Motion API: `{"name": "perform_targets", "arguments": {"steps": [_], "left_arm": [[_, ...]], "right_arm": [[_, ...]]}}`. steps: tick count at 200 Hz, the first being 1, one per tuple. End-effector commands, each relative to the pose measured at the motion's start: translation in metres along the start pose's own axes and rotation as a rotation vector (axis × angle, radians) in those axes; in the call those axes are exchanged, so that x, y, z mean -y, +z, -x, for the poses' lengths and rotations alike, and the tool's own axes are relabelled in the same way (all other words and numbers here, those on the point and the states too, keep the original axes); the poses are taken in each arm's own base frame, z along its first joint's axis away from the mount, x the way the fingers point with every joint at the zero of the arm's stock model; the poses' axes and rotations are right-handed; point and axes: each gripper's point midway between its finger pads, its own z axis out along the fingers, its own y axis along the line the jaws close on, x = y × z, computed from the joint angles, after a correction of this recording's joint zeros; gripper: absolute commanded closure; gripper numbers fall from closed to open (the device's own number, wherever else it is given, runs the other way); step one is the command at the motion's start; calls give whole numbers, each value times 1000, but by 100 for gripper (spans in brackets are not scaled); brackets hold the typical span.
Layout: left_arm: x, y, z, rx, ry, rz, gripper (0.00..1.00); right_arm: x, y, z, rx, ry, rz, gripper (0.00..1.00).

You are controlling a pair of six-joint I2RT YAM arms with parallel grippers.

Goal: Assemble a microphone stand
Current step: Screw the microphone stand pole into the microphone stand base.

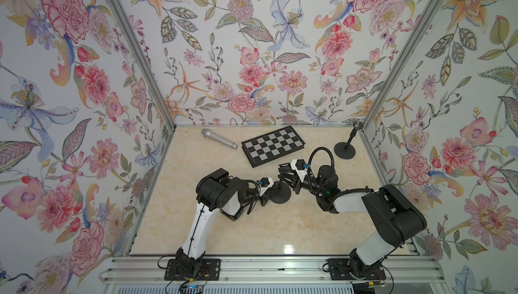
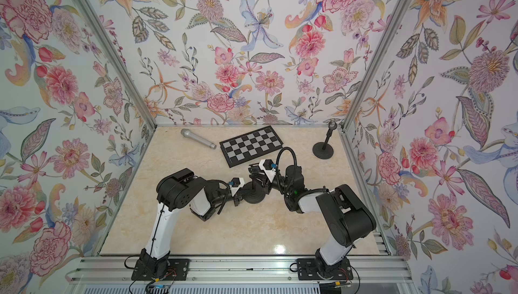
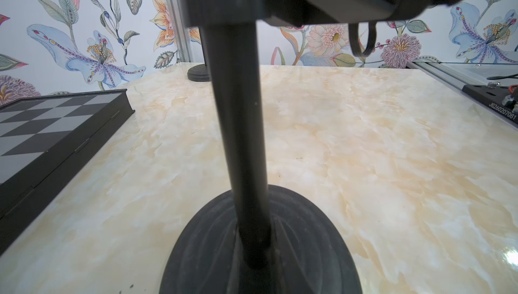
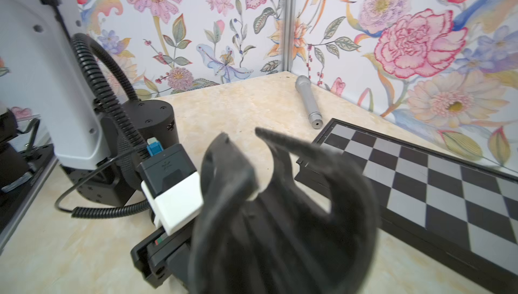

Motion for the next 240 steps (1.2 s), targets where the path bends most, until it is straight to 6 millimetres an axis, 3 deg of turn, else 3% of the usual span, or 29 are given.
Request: {"name": "perform_targets", "arguments": {"steps": [1,27,57,74,87,112,119,141,165,208,240], "left_arm": [[5,-10,-6,63,110,47,81],[5,-11,-5,63,111,47,81],[6,-11,-5,61,115,48,81],[6,-12,-5,59,116,52,81],[6,-13,-5,58,117,51,81],[6,-13,-5,61,119,50,81],[6,-13,-6,58,117,50,81],[6,-13,-5,59,118,49,81],[7,-13,-5,58,120,47,81],[7,-13,-6,59,119,45,80],[6,-12,-5,60,118,50,80]], "right_arm": [[57,-31,-37,-61,151,-648,100],[30,-42,-58,-41,156,-852,100],[-12,-1,-61,-82,121,-551,100],[-34,13,-55,-92,72,-337,75],[-46,14,-48,-80,31,-169,62],[-62,-7,-28,-15,-8,128,51],[-49,-14,-25,-12,8,143,51],[-52,-27,-31,-87,-5,332,51],[-42,-29,-37,-147,-82,372,50],[-15,-26,-8,-37,-123,352,49],[-8,-16,3,-10,-116,377,49]]}}
